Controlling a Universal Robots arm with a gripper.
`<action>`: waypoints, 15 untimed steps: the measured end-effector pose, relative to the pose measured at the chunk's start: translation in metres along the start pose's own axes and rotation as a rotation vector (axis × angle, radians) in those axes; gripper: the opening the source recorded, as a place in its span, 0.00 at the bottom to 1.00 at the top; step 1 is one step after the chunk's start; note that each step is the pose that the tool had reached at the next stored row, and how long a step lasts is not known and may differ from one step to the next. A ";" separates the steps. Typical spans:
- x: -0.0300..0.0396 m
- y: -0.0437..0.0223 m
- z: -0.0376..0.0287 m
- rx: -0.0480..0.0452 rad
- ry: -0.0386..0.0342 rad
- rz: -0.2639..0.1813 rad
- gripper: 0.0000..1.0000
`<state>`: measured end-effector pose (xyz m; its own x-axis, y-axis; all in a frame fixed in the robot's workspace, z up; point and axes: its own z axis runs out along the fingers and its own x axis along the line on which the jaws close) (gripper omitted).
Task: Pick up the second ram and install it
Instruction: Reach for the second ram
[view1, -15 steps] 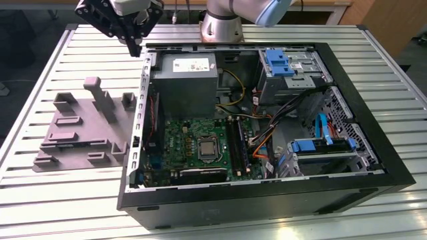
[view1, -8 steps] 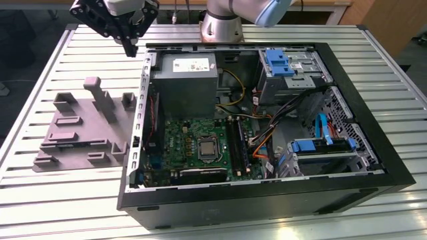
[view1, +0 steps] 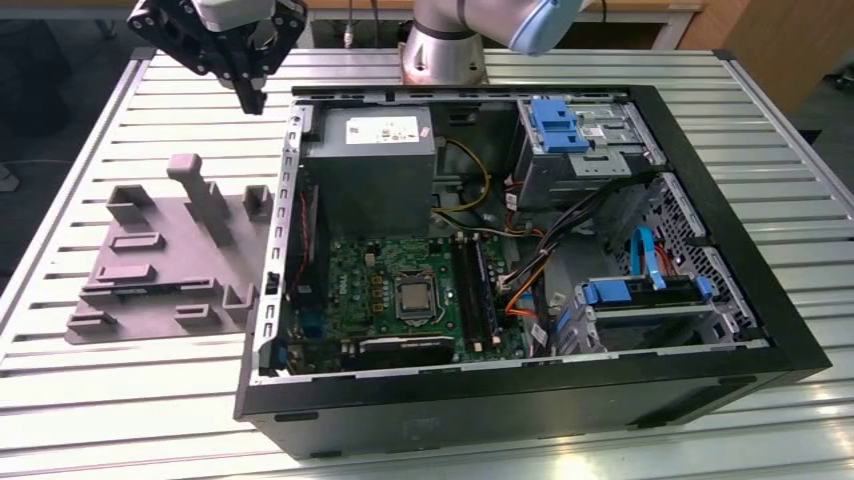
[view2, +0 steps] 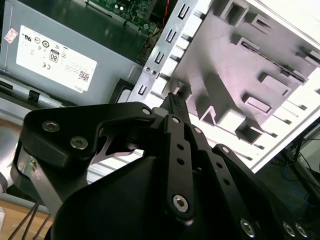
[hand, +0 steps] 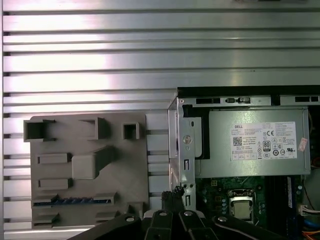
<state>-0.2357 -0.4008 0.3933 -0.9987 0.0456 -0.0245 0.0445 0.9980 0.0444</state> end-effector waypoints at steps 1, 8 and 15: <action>0.0011 -0.0001 0.0000 0.0001 0.0000 0.000 0.11; 0.0083 -0.0004 -0.0002 -0.0001 0.0000 -0.002 0.11; 0.0147 -0.0008 -0.0004 -0.0001 0.0001 -0.004 0.11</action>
<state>-0.2504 -0.4009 0.3933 -0.9988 0.0417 -0.0245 0.0405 0.9982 0.0443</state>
